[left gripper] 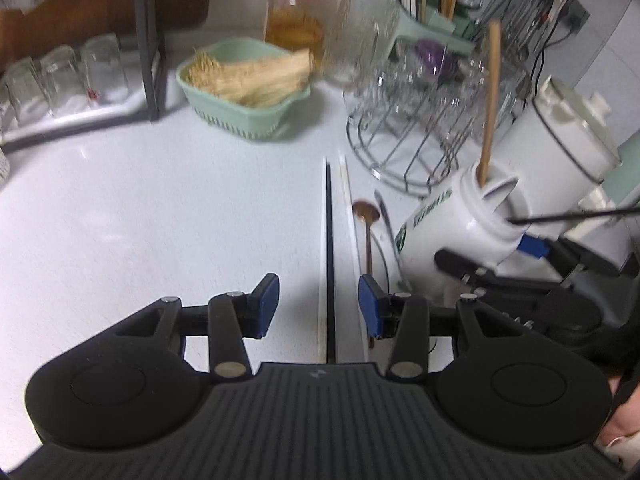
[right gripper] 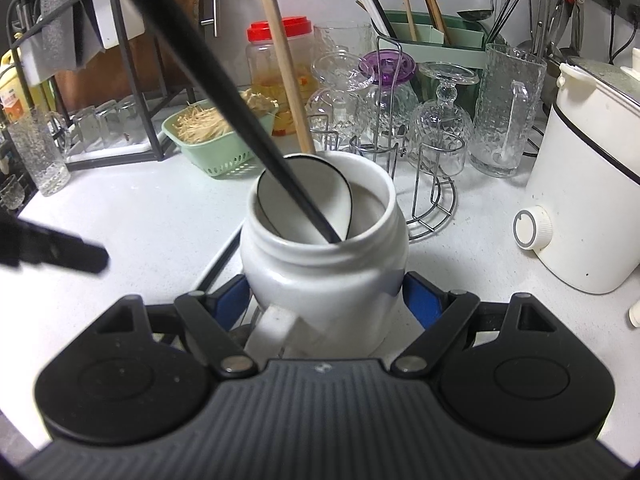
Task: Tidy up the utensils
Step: 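Move the left gripper to the white chopstick and close on it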
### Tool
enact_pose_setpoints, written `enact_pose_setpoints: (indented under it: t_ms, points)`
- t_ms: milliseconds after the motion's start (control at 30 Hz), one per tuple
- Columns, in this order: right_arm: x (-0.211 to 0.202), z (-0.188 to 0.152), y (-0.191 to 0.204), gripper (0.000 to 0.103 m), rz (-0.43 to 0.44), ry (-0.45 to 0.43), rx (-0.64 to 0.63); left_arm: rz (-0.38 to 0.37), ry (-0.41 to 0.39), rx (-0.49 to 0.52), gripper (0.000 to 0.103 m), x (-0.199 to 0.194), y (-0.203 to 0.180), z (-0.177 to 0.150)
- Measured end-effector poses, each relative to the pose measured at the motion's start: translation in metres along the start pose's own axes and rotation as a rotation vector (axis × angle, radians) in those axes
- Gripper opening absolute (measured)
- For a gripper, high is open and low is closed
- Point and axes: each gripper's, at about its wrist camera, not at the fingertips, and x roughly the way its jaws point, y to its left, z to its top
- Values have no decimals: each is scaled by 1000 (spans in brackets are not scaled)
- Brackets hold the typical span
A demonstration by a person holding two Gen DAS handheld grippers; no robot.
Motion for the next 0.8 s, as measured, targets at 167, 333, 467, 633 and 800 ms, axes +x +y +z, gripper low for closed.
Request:
enact_pose_setpoints:
  t_ms: [167, 333, 467, 633, 800]
  points:
    - [1, 2, 0, 86, -2, 9, -1, -14, 43, 9, 48, 24, 3, -12]
    - [2, 7, 3, 86, -22, 39, 14, 11, 54, 13, 48, 45, 6, -19]
    - [4, 8, 6, 86, -38, 44, 26, -7, 60, -12, 47, 55, 9, -20]
    - [3, 8, 5, 86, -40, 42, 40, 5, 78, 60, 37, 64, -1, -21]
    - [4, 7, 7, 86, -47, 35, 45, 35, 77, 130, 30, 70, -12, -20]
